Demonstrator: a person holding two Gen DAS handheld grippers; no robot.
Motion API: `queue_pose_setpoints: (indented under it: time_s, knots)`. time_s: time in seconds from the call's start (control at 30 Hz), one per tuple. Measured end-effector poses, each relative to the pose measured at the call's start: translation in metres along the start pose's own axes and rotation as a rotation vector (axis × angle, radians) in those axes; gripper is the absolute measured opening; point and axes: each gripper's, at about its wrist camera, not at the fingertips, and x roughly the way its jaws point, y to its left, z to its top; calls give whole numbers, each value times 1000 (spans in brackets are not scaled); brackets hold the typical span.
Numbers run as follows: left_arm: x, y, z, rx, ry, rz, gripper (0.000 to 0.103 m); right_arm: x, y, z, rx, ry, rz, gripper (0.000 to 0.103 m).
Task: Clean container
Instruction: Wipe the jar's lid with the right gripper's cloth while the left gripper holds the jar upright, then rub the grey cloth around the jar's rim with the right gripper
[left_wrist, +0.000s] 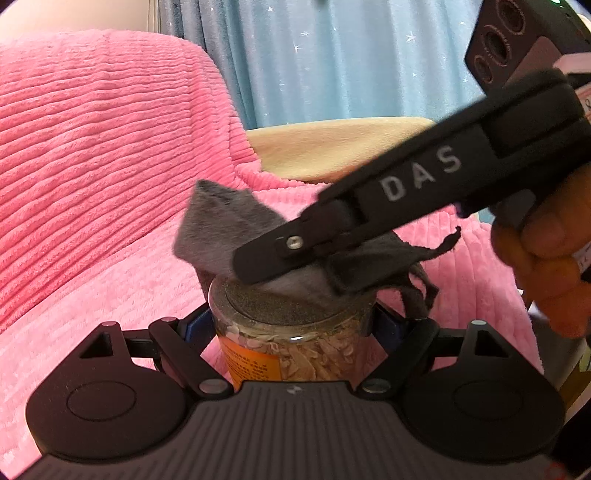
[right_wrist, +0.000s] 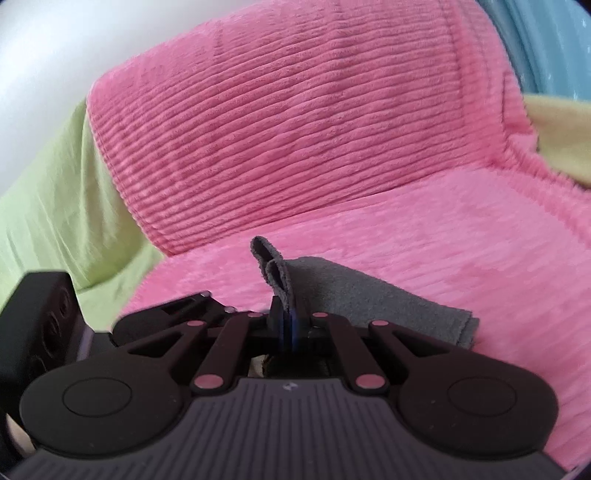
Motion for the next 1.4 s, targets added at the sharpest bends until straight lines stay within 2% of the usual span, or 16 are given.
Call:
queue_pose_setpoints:
  time_s: [0.23, 0.47, 0.57, 0.67, 0.87, 1.07, 1.27, 1.4]
  knots:
    - [1, 0, -3, 8, -1, -3, 85, -14, -7, 0, 37, 56, 21, 1]
    - [2, -1, -4, 12, 0, -3, 85, -16, -10, -4, 106, 110, 150, 3]
    - [3, -1, -4, 12, 1, -1, 85, -11, -8, -6, 134, 106, 172, 3]
    - [2, -2, -4, 12, 3, 6, 85, -5, -2, -6, 124, 88, 162, 2]
    - [7, -2, -2, 4, 6, 7, 85, 6, 4, -4, 64, -1, 46, 1]
    - [11, -2, -1, 5, 6, 2, 85, -2, 0, -3, 16, -1, -35, 1]
    - [9, 5, -5, 12, 3, -9, 85, -15, -2, -6, 35, 31, -9, 1]
    - [9, 6, -5, 6, 3, -10, 85, -13, -3, -10, 95, 51, 77, 2]
